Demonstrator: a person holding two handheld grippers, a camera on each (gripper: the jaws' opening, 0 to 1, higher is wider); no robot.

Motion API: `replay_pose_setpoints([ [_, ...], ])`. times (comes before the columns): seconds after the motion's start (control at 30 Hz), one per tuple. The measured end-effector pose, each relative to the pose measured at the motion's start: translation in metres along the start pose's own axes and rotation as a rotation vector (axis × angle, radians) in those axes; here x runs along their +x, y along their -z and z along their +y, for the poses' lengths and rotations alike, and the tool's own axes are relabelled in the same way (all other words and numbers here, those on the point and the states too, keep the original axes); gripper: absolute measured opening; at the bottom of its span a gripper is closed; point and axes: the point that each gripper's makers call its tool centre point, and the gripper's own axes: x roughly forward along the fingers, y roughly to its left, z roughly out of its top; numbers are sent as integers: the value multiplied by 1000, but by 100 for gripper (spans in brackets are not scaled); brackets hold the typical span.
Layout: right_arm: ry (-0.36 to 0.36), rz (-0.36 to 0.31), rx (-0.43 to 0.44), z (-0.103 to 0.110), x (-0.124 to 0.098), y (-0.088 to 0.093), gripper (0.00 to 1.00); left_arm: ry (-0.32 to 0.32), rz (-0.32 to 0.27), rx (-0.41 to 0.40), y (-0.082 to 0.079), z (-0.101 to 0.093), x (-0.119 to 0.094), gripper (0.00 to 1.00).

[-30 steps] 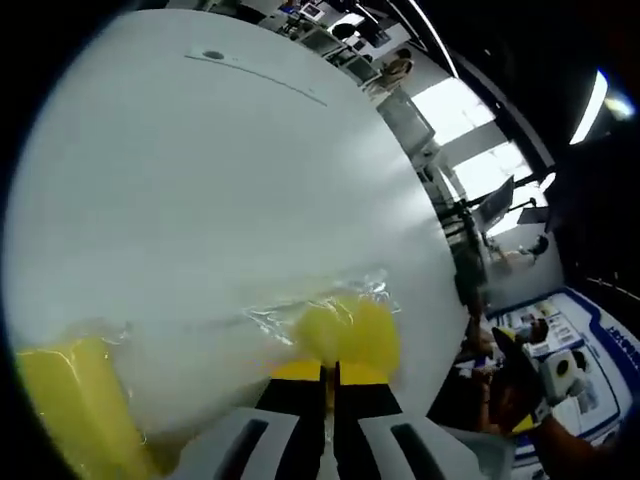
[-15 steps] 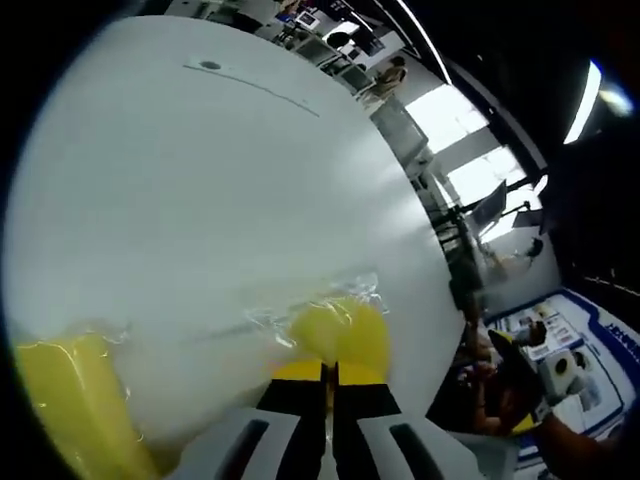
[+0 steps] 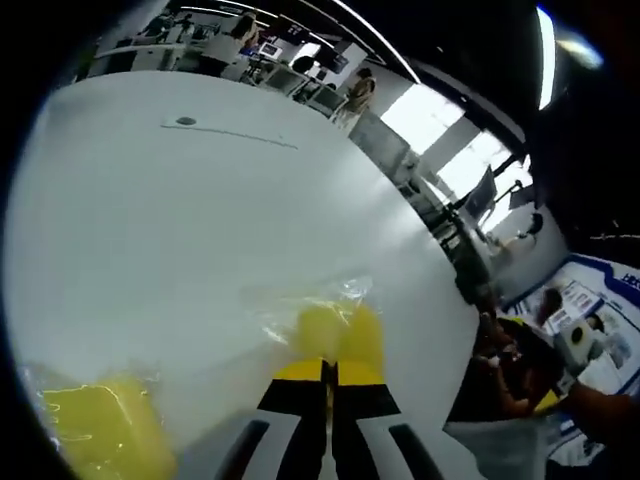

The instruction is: Compare the silicone blocks by pressing each to a similar depth, holding the contact briefly, and releasing to observe deformation and rebound differences across the visible hardness samples.

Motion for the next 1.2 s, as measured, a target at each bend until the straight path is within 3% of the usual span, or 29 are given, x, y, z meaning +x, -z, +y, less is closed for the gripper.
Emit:
replay_pose_setpoints([
  [0.53, -12, -5, -18, 5, 3, -9, 97, 40, -70, 80, -18, -14, -15, 0],
  [0.97, -23, -6, -26, 9, 8, -14, 97, 132, -214, 182, -57, -44, -43, 0],
  [1.2, -43, -22, -37, 17, 12, -30, 97, 183, -274, 208, -72, -66, -66, 0],
])
